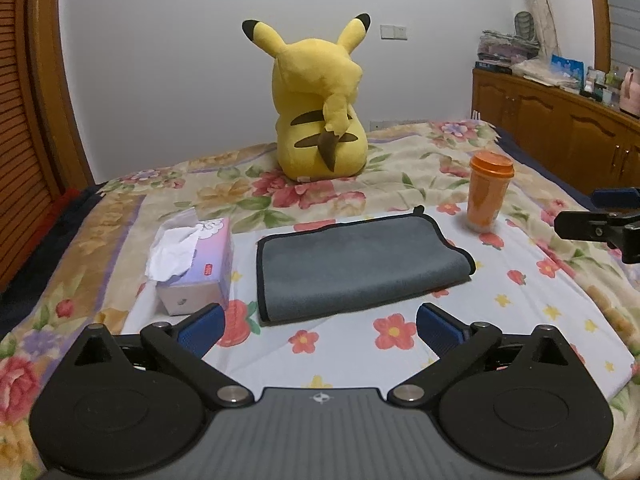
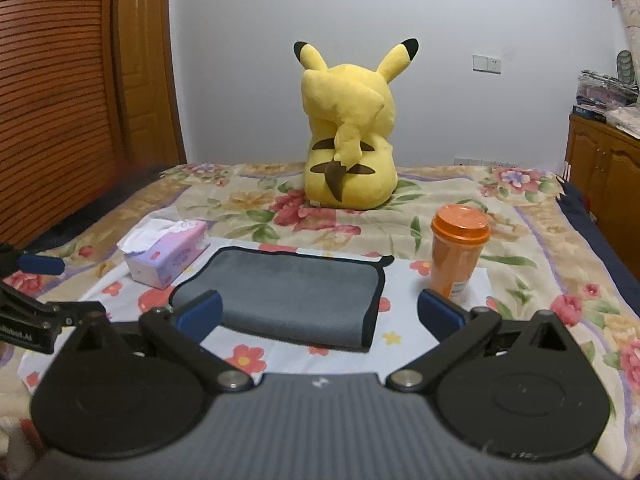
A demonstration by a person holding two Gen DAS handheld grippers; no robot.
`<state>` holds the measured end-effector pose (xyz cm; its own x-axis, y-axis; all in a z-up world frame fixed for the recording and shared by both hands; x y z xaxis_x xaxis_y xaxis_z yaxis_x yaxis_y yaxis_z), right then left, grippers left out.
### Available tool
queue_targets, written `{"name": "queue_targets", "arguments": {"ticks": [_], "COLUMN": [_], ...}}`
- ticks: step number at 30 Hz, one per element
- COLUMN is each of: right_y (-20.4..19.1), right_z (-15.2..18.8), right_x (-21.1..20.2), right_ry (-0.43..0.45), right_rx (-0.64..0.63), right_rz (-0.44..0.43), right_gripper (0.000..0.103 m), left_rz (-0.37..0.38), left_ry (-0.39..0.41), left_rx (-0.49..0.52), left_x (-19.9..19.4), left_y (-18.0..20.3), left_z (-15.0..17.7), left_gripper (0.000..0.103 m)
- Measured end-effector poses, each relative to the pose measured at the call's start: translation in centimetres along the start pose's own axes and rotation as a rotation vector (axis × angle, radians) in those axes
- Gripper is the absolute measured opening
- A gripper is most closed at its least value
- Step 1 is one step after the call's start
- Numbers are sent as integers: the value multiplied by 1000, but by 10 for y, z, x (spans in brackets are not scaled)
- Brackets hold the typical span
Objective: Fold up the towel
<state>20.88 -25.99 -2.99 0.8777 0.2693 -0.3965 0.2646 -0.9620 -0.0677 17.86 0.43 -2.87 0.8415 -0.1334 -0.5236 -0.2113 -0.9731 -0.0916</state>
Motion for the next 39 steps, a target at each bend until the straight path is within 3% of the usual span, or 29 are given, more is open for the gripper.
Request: {"name": "queue_targets", "arguments": {"ticks": [7, 18, 39], "right_y": [-6, -13, -31], "right_z": [4, 21, 62], "right_x": [-25, -56, -77], "right_ry": [15, 17, -23], "right_rx": [3, 23, 20], "right_rz": [-2, 3, 11], "right_gripper": [103, 103, 103], "left_rz": [-23, 9, 22], "left_ry": [1, -4, -42], "left_rx": [-8, -43, -70], "left_x": [-26, -57, -73], "left_y": [7, 23, 39], "left_z": [8, 32, 78], "left_gripper": [103, 103, 103]}}
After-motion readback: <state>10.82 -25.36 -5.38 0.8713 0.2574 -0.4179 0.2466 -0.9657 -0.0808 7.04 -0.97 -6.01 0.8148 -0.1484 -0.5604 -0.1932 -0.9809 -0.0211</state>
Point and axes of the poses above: each gripper's, at about its wrist camera, not at the fingertips, and x roughly the way its jaws point, y to its right, z to its underside, the point moved 5 cm from there along x, roughly the way its jaws point, and after that the axes turned 3 degrees about y, right-handed, at the moved point
